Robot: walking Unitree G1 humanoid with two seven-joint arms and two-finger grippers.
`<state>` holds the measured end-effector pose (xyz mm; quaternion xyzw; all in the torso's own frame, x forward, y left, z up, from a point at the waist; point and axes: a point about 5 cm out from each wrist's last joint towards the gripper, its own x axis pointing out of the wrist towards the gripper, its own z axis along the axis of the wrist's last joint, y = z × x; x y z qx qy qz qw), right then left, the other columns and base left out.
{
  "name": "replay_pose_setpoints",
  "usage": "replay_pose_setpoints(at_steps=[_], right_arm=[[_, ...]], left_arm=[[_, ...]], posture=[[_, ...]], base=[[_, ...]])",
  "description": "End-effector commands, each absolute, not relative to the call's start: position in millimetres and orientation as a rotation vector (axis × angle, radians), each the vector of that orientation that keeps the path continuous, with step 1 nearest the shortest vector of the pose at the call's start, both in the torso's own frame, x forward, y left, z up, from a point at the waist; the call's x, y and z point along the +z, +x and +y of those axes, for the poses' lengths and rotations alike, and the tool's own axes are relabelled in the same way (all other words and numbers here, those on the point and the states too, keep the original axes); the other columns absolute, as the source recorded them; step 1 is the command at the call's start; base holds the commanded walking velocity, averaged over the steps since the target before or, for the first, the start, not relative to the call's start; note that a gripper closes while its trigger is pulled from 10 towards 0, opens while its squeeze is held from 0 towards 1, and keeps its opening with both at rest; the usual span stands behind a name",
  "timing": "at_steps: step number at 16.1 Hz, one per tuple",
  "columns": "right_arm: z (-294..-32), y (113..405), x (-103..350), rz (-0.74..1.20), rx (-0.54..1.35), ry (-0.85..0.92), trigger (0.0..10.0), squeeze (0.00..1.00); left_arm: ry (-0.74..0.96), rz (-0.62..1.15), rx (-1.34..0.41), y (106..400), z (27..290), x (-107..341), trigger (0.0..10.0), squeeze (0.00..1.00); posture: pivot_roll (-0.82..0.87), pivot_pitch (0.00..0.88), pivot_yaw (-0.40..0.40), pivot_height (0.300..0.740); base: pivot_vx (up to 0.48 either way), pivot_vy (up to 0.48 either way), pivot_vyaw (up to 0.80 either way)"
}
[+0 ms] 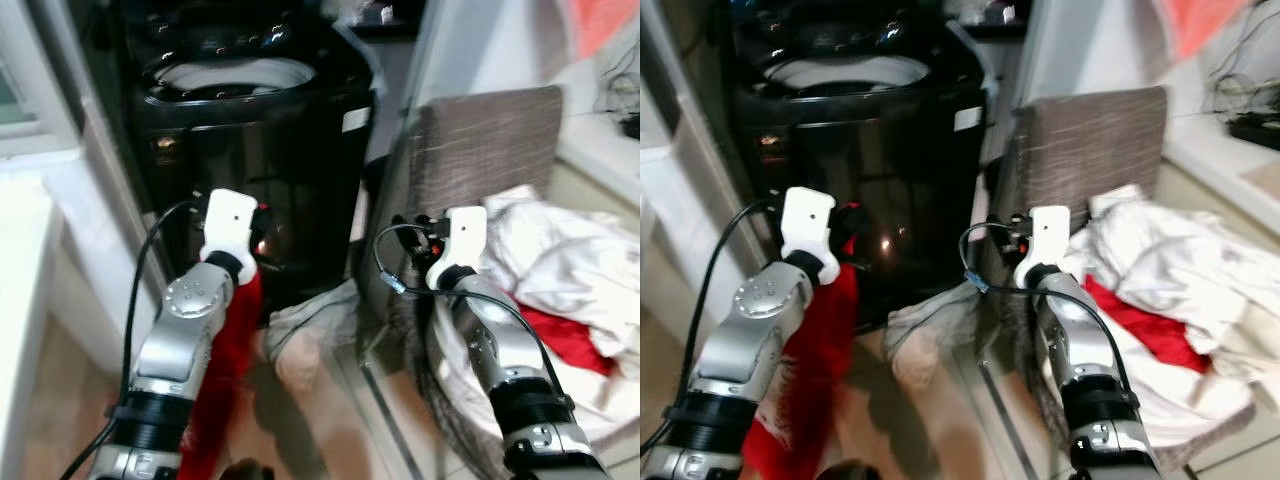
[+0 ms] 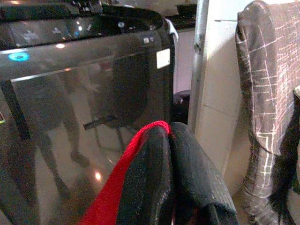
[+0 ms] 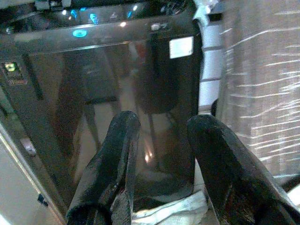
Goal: Clothes washing
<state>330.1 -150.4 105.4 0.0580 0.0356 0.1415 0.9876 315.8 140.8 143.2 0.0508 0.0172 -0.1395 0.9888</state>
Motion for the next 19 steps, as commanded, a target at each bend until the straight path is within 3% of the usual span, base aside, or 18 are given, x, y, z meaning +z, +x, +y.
replay_pose_setpoints(at_steps=[1,3,8,11,17,19], right_arm=[[-154,331,106,0.064,0.271,0.101,10.0,0.0],[-153,331,106,0.066,0.281,0.097,10.0,0.0],[-139,333,109,0.054,0.355,0.079,10.0,0.0],[-137,337,109,0.054,0.35,0.078,10.0,0.0],[-138,342,111,0.029,0.316,0.02,10.0,0.0],[-146,344,116,-0.009,0.245,-0.023,10.0,0.0]], left_arm=[[0.115,-0.027,-0.271,321,138,154,10.0,0.0],[0.118,-0.044,-0.241,322,142,155,10.0,0.0],[0.121,0.026,-0.059,323,162,138,10.0,0.0],[0.129,0.025,-0.064,319,156,133,10.0,0.0],[0.132,-0.046,-0.145,320,141,142,10.0,0.0],[0.147,-0.092,-0.19,319,134,148,10.0,0.0]], posture=[[-0.06,0.0,-0.025,0.727],[-0.06,0.0,-0.027,0.727],[-0.04,0.0,-0.039,0.727],[-0.03,0.0,-0.047,0.727],[-0.03,0.0,-0.049,0.727],[-0.04,0.0,-0.041,0.727]], base=[[0.379,-0.289,0.0],[0.424,-0.141,0.0],[0.0,0.0,0.26],[0.0,0.0,0.59],[0.0,0.0,0.0],[0.448,0.0,0.0]])
